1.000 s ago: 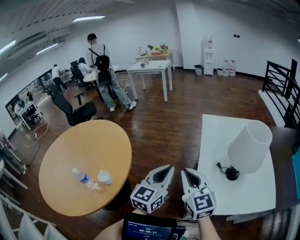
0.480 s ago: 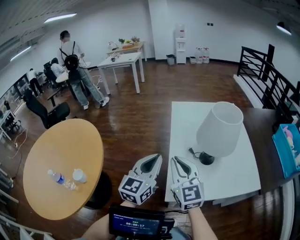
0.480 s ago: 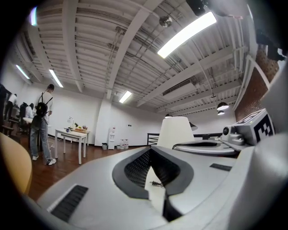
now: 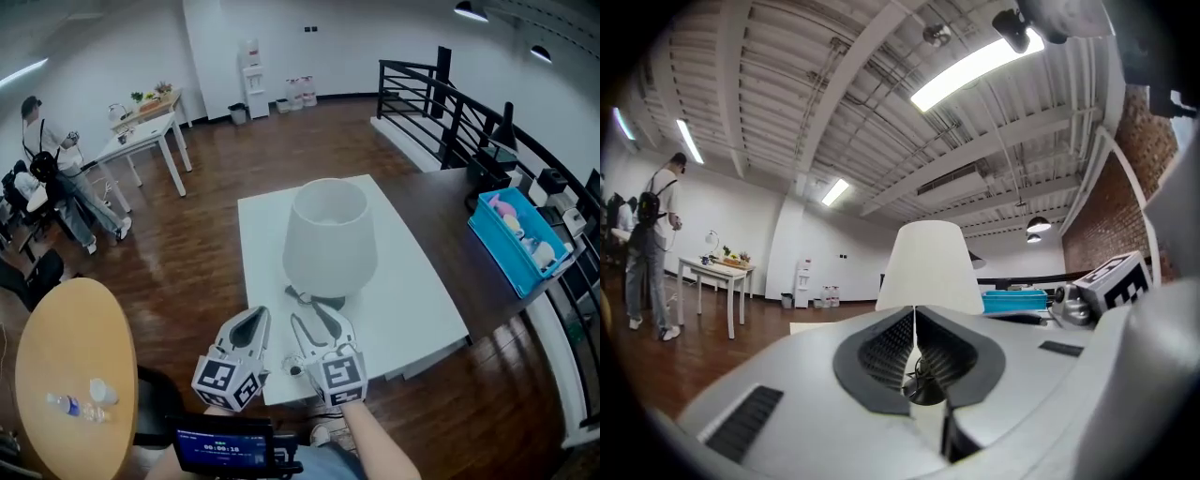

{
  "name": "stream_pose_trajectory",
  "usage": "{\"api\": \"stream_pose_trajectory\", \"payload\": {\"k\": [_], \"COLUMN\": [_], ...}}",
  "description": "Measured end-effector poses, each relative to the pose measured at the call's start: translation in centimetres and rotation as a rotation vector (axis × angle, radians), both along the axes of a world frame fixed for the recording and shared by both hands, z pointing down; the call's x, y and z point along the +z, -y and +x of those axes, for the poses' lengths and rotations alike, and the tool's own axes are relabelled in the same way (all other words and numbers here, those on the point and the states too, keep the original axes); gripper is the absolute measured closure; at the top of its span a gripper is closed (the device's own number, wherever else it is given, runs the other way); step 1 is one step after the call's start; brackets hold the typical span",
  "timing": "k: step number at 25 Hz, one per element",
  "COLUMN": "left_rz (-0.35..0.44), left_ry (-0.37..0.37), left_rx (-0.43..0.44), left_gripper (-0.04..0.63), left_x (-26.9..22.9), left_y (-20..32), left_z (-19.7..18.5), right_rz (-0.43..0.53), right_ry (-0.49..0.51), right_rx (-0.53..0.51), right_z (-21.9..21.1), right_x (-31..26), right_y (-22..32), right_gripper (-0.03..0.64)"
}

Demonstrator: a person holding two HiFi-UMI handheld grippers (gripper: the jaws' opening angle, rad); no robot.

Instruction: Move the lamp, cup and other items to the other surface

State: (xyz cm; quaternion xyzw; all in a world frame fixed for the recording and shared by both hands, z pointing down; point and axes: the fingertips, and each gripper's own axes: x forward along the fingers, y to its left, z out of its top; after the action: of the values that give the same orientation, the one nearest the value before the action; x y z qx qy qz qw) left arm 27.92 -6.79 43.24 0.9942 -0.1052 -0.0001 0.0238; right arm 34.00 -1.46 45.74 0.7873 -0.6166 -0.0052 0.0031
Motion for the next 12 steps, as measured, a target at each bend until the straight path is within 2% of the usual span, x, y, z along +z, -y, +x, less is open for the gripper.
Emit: {"api": "stream_pose_trajectory", "payload": {"k": [3,6,12], "left_rz": [-0.001,-0.02,-0.024], "left_ry": [0.027,0.032,0.047], "left_rx": [0.024,0.019,0.002], "left_gripper": [0.575,0.575,0.571], "left_x": [0.6,1.3,2.6], "left_y": [-0.4,-0.1,1.0], "left_z": [1.4,2.5,5.3], "right_rz": [-0.036,-0.049,-0.044], "right_ry": [0.033,0.064,0.047], "right_rx": [0.05,0.085,0.141], "right_z": [2.5,5.0,10.6], "right_x": [2.7,4.4,6.4], "right_y": [-0.7,-0.5,1.4], "right_gripper": [0.425,0.394,0.355]}}
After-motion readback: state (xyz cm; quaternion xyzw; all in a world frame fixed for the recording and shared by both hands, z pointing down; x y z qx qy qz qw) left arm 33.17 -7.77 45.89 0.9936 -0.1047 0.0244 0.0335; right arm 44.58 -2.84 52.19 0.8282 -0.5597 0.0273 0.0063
